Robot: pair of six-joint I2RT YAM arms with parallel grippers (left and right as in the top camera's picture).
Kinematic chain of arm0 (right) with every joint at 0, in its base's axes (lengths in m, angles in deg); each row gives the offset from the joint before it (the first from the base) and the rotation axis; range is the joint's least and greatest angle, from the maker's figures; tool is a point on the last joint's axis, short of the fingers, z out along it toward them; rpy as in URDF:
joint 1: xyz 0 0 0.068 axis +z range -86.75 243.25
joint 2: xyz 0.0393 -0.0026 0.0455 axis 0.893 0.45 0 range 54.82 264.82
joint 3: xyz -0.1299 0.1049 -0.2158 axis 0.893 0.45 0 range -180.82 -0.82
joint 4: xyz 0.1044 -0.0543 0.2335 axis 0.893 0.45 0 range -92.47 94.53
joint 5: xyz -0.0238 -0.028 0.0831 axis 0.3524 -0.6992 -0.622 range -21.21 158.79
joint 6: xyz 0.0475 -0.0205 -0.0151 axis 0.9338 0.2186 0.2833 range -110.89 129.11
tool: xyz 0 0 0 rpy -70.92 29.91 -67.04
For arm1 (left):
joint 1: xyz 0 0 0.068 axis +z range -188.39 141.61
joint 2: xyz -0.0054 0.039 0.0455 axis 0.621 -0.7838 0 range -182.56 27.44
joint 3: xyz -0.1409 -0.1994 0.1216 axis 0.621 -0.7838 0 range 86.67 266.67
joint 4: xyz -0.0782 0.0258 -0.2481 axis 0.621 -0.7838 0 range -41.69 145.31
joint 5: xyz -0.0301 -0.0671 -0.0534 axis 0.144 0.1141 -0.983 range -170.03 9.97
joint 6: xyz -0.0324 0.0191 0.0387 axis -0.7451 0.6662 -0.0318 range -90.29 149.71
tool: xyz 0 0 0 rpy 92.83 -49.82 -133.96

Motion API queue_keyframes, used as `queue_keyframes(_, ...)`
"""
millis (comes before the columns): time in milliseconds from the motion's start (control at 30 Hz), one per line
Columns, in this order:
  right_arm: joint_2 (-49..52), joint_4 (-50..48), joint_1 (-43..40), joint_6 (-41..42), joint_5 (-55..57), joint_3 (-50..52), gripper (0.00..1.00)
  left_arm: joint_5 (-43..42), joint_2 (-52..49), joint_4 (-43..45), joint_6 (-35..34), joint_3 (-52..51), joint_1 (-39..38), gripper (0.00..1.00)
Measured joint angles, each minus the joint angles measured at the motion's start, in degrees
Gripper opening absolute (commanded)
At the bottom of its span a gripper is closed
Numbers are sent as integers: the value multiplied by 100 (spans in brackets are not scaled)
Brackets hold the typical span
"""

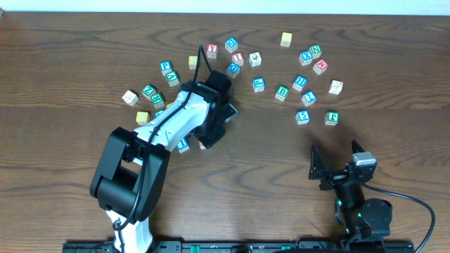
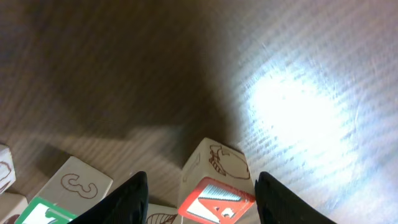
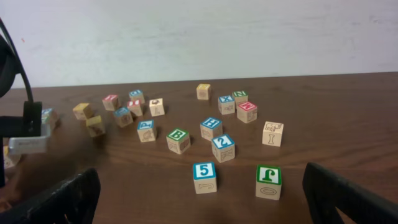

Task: Spell out AI2

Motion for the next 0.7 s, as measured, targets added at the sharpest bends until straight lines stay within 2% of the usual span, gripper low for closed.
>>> queue_keyframes(200, 0, -2, 0, 0, 0, 0, 99, 0, 9, -68, 382, 0, 0, 55)
queue_keyframes(333, 0, 0, 0, 0, 0, 0, 99, 2, 271, -39, -57, 0, 2, 64)
queue_keyframes(367, 0, 0, 0, 0, 0, 0, 99, 2, 415, 17, -278, 0, 2, 66)
queue_keyframes(433, 0, -2, 0, 0, 0, 0, 99, 17, 767, 160, -872, 11, 2, 79)
queue_keyframes(533, 0, 0, 0, 0, 0, 0, 99, 22, 1261, 192, -2284, 120, 2, 82)
queue_keyframes(600, 0, 0, 0, 0, 0, 0, 99, 17, 1384, 186, -3021, 160, 0, 98)
queue_keyframes(700, 0, 0, 0, 0, 0, 0, 99, 15, 1342, 179, -3963, 149, -7, 98)
